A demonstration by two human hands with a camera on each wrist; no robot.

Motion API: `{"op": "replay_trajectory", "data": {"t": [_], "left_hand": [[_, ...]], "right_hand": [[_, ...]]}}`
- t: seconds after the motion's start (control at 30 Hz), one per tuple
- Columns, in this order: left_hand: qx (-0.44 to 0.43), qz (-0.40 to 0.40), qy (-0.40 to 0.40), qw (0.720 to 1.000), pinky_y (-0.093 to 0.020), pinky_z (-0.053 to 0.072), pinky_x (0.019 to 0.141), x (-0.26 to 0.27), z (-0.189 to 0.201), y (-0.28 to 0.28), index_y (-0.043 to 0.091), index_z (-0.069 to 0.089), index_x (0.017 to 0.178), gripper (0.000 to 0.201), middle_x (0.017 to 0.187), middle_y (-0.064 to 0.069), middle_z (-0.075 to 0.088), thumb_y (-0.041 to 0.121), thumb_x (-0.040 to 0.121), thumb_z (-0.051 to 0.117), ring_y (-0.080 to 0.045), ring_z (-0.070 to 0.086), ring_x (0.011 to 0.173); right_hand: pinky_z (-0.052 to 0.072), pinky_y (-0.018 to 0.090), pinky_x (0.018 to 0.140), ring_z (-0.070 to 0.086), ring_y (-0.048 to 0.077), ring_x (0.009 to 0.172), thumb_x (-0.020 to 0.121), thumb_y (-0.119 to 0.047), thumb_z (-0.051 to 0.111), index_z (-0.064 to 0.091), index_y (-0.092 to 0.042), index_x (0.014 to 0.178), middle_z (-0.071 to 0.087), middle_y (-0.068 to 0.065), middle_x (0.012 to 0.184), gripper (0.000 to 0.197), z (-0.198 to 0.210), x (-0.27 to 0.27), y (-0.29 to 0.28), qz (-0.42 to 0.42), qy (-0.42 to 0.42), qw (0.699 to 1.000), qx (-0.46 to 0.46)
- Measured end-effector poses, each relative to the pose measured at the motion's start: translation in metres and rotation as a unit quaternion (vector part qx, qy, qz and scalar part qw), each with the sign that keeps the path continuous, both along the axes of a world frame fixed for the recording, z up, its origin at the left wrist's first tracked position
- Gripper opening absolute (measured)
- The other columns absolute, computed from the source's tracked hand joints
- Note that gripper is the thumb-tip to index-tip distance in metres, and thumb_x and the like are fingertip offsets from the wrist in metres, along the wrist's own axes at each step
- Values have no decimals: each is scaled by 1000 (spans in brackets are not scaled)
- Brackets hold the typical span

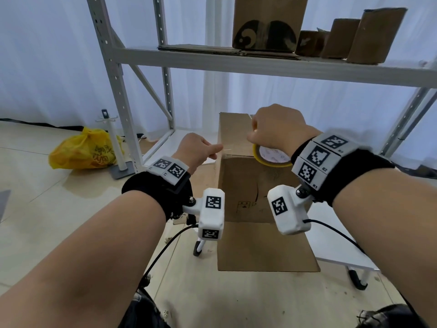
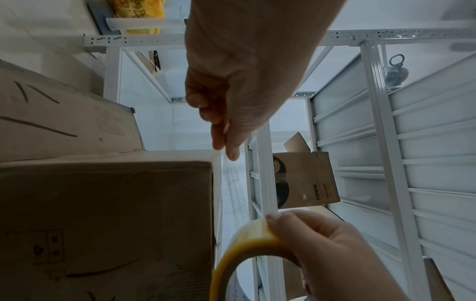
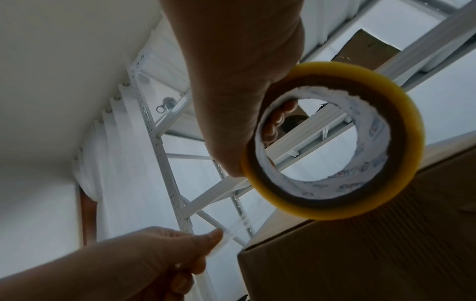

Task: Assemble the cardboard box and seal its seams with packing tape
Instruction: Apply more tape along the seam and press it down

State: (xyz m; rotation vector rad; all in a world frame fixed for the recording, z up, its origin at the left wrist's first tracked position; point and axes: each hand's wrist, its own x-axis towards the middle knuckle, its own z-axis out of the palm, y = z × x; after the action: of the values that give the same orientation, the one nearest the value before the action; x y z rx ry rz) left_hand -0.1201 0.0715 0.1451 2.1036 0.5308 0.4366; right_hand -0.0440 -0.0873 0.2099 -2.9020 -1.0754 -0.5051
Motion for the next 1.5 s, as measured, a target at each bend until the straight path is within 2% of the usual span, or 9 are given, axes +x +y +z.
{"op": "replay_trajectory", "data": {"t": [0.13, 0.27, 0.37, 0.53, 0.67, 0.77, 0.93, 1.2, 1.5], "left_hand": [[-12, 10, 4, 1000, -19, 35, 51, 1, 0, 3, 7, 65, 76, 28, 65, 5, 62, 33, 86, 67, -5, 47, 56], [-5, 9, 10, 1000, -20, 36, 52, 4, -4, 4, 8, 64, 73, 27, 69, 3, 64, 32, 86, 66, -6, 48, 57], [15, 12, 30, 999, -19, 33, 50, 2, -5, 7, 9, 63, 68, 33, 60, 5, 57, 37, 86, 65, -5, 47, 54], [41, 6, 64, 997, -20, 34, 51, 1, -10, 9, 9, 63, 69, 36, 61, 4, 55, 41, 85, 65, -7, 47, 55], [73, 7, 76, 994, -19, 34, 50, 0, -14, 7, 7, 65, 73, 36, 60, 4, 55, 41, 86, 65, -7, 47, 54], [72, 4, 70, 995, -19, 34, 51, 0, -17, 9, 7, 65, 73, 36, 62, 3, 58, 40, 85, 66, -7, 49, 56], [75, 10, 53, 996, -19, 36, 53, 1, -18, 11, 12, 61, 65, 35, 68, 0, 61, 41, 85, 66, -8, 51, 59], [57, 18, 38, 997, -20, 38, 54, 6, -25, 11, 13, 60, 60, 36, 69, -2, 63, 40, 83, 68, -9, 52, 58], [62, 9, 64, 996, -26, 42, 63, 7, -29, 14, 14, 58, 59, 38, 77, -5, 66, 41, 85, 66, -10, 51, 59]], "right_hand": [[34, 28, 59, 54, 21, 70, 87, -31, 52, 61, -16, 80, 55, 0, 73, 18, 2, -1, 9, -10, -20, 998, -53], [30, 26, 54, 45, 17, 58, 88, -26, 52, 44, -17, 62, 48, 0, 67, 28, 1, -1, 19, -20, -8, 996, -89], [30, 25, 54, 48, 17, 63, 88, -27, 51, 49, -16, 70, 53, 1, 72, 21, -5, -1, 21, -9, 21, 994, -111], [38, 33, 69, 54, 19, 80, 89, -24, 50, 52, -20, 94, 58, -1, 87, 7, -6, -7, 20, 31, 41, 991, -122], [32, 26, 55, 56, 18, 75, 90, -20, 49, 65, -21, 91, 64, -1, 89, 16, -9, -12, 23, 50, 10, 989, -141], [32, 26, 55, 55, 16, 68, 87, -18, 51, 70, -21, 86, 65, -3, 78, 19, -14, -14, 30, 55, -14, 985, -160], [37, 30, 61, 47, 13, 56, 88, -18, 52, 52, -20, 62, 53, -3, 62, 26, -17, -17, 36, 40, -40, 983, -177], [37, 31, 65, 44, 14, 56, 89, -16, 51, 48, -19, 59, 49, -3, 61, 30, -15, -17, 43, 10, -31, 981, -191], [35, 30, 60, 44, 13, 56, 89, -19, 52, 48, -19, 62, 51, -3, 64, 27, -14, -20, 49, 4, -42, 970, -238]]}}
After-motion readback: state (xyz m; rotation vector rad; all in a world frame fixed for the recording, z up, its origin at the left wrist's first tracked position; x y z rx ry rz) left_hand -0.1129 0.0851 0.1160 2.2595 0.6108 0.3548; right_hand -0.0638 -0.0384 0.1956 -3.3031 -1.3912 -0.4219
